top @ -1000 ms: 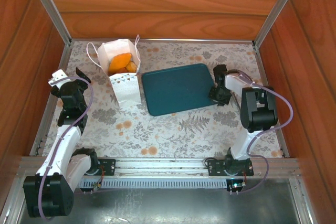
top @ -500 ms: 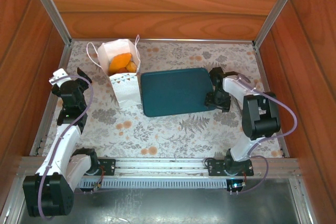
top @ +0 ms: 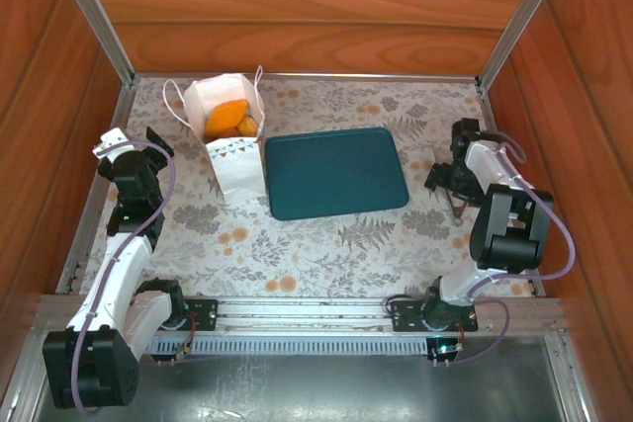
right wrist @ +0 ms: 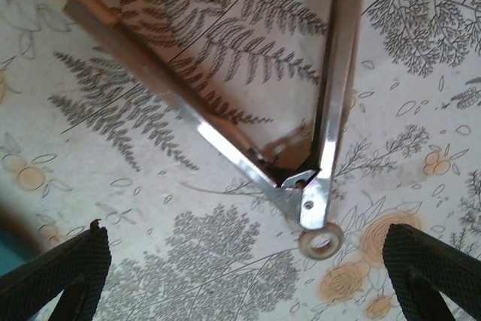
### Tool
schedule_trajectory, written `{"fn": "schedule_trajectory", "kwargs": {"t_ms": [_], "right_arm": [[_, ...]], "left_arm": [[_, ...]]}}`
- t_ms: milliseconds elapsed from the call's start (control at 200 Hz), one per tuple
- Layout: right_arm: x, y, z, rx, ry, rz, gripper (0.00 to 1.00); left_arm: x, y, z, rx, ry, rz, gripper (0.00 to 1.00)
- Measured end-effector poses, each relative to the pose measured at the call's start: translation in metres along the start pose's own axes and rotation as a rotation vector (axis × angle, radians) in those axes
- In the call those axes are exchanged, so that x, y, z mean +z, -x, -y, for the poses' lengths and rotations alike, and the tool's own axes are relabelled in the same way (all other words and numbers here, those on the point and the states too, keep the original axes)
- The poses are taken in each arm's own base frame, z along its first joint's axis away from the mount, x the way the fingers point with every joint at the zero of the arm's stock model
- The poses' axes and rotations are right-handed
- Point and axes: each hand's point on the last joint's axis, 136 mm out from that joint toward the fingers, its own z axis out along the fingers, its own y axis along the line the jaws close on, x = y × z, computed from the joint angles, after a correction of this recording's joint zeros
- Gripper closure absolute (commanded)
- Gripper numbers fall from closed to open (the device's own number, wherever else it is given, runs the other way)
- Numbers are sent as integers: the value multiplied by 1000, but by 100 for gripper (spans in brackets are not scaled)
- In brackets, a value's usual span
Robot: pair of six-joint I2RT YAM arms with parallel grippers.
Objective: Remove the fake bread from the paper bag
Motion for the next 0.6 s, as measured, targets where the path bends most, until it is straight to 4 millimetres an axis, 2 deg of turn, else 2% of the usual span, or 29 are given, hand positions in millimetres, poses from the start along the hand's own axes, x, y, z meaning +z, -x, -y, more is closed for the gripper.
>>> {"fn": "schedule_trajectory", "kwargs": {"t_ms": [315, 500, 600], "right_arm": [[43, 3, 12, -49, 27, -116, 0], [54, 11, 14, -59, 64, -134, 0], [57, 19, 11, -70, 84, -133, 4]], "left_arm": [[6, -9, -3, 26, 26, -25, 0], [8, -12, -4, 31, 32, -35, 0], [9, -11, -3, 31, 31, -33, 0]]}}
